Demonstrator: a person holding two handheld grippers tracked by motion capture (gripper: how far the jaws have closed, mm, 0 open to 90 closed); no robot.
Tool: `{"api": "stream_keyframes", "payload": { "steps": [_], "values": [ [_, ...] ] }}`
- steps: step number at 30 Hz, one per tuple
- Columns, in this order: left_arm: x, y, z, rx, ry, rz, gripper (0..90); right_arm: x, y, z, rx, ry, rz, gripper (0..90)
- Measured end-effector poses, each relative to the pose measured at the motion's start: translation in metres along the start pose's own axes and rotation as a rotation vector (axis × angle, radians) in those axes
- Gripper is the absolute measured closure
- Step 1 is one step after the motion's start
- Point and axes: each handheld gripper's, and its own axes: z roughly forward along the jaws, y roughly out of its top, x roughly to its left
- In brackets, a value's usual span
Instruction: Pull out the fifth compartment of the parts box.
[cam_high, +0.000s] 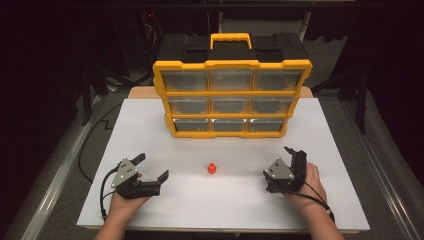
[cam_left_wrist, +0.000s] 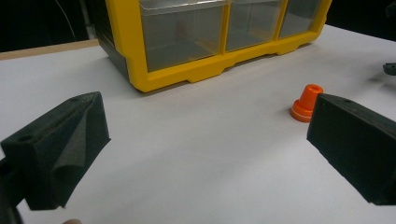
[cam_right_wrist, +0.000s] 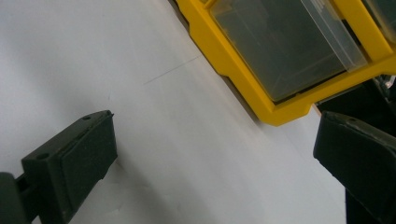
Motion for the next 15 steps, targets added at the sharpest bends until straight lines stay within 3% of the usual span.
{"api": "stream_keyframes", "payload": {
  "steps": [4, 15],
  "values": [
    [-0.0002, -0.0001, 0.0002, -0.004, -0.002, 0.002, 0.2, 0.0027, 0.0025, -0.0011, 0.024, -0.022, -0.077, 0.1],
    [-0.0016, -0.0002, 0.001, 0.0, -0.006, 0.014, 0.2, 0.0074, 0.0095, -0.0034, 0.051, -0.054, -0.197, 0.1]
  ]
}}
